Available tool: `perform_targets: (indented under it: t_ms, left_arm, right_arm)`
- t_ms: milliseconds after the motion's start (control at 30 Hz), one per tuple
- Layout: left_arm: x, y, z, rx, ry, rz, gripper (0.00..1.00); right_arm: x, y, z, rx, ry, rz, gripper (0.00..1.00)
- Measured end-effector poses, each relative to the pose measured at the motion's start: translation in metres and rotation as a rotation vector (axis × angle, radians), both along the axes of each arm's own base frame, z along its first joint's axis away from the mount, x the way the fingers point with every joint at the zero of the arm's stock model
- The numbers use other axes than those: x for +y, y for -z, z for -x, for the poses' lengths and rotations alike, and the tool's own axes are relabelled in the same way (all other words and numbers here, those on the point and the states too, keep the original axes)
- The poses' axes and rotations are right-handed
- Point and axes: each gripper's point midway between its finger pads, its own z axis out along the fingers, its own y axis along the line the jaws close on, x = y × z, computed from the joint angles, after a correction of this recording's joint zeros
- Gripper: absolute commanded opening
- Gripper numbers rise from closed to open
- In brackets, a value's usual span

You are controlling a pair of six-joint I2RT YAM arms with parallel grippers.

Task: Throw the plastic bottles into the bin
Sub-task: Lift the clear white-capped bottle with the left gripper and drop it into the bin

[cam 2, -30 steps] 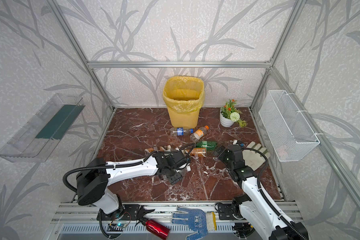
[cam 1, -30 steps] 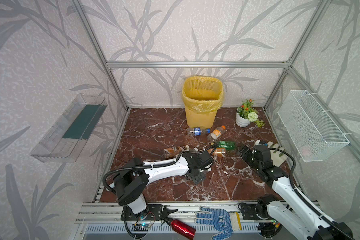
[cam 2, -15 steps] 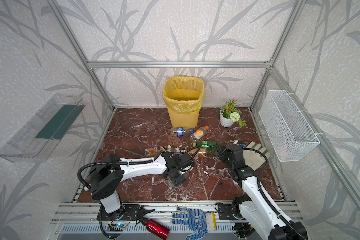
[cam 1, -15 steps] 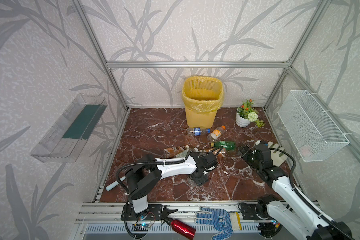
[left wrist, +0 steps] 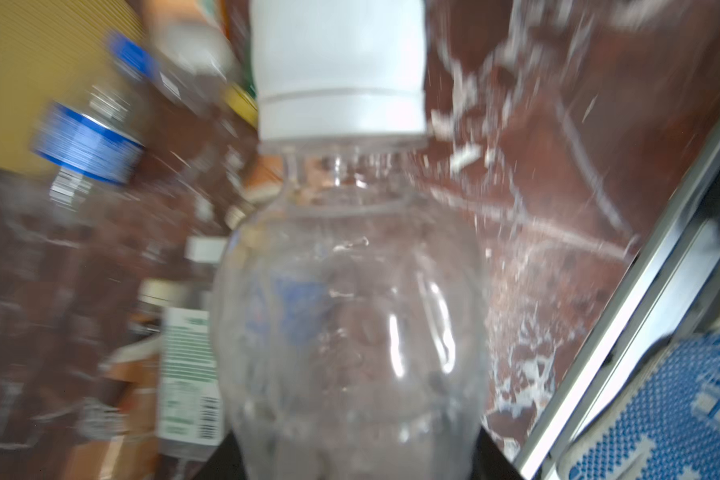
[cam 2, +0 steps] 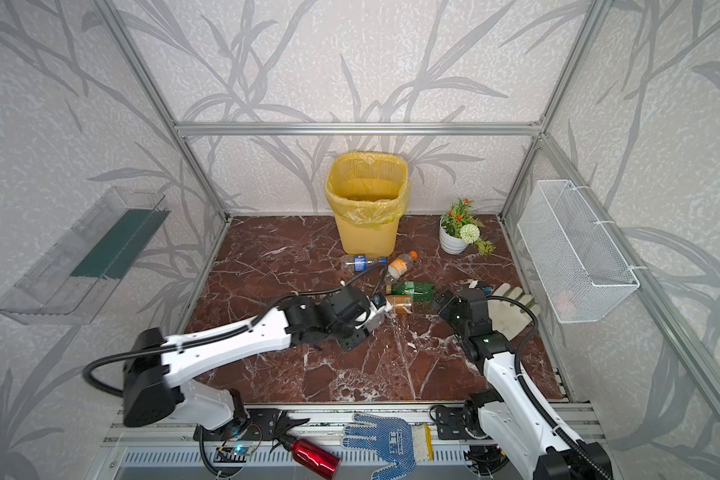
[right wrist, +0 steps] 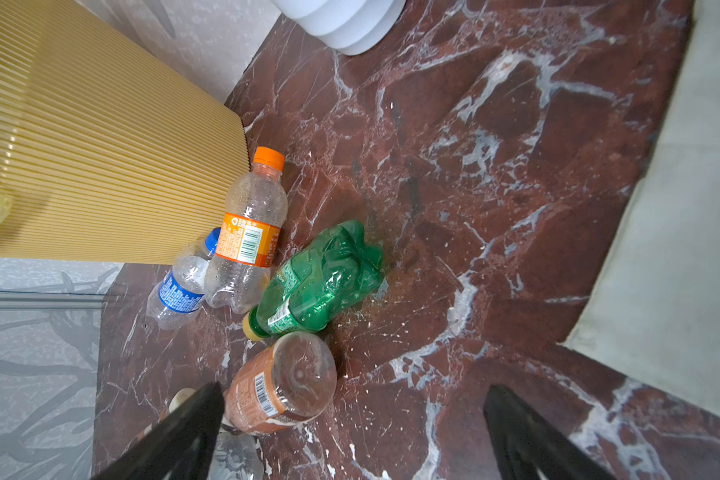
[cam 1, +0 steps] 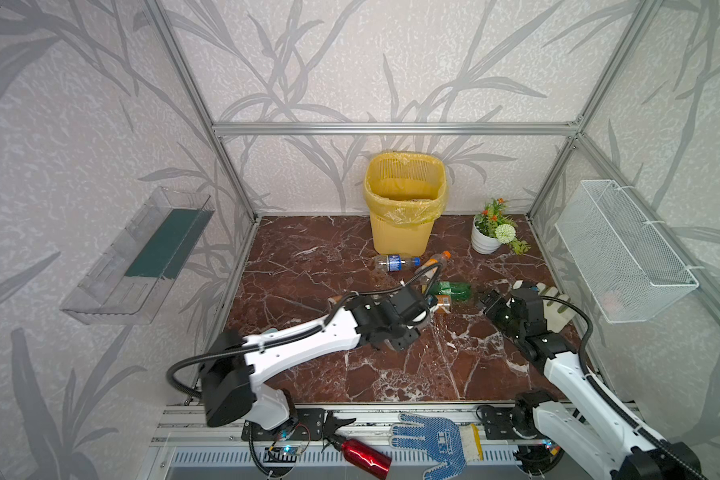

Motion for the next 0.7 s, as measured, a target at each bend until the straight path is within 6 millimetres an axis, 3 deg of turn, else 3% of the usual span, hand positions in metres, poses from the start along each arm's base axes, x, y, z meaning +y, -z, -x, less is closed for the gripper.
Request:
perform_targets:
  t_ms: [67,100,167,267,367,433,533,633,700]
  left_arm:
    - [0.021,-0.097,-0.026,-0.209,-0.062,0.205,0.49]
    - [0.036,-0.136,-0.037,-0.292,-0.104,0.285,0.49]
    - [0.084,-0.227,-0.057,-0.504,-0.219,0.454,0.49]
    - [0.13,-0.324,-0.06,-0.749,-0.309,0.621,0.49]
    - [0.131,-0.38,-0.071,-0.863,-0.306,0.754,0.49]
    - [0.115,-0.389,-0.104,-0.858,-0.303,0.801,0.52]
    - [0.069,-0.366,-0.184,-0.758,-0.304,0.808,0.64]
    - [0.017,-0.298,-0.268,-0.592,-0.33,0.754,0.77]
    - [-0.005,-0.246,-0.302,-0.486,-0.356,0.702,0.88]
  right_arm:
    - [0.0,-0.001,-0.001,-0.008,-0.006,0.002,0.98]
    - [0.001,-0.003,-0.002,-0.013,-0.01,0.001,0.98]
    - [0.002,-0.004,-0.003,-0.023,-0.017,-0.002,0.98]
    - [0.004,-0.006,-0.005,-0.036,-0.026,-0.01,0.98]
    - [0.006,-0.003,-0.004,-0.037,-0.034,-0.016,0.99]
    - [0.007,-0.001,-0.003,-0.031,-0.039,-0.019,0.98]
    - [0.007,-0.002,-0.001,-0.035,-0.048,-0.02,0.99]
    - [0.005,-0.01,0.003,-0.061,-0.053,-0.009,1.0]
    - [0.002,-0.016,0.005,-0.08,-0.051,0.004,1.0]
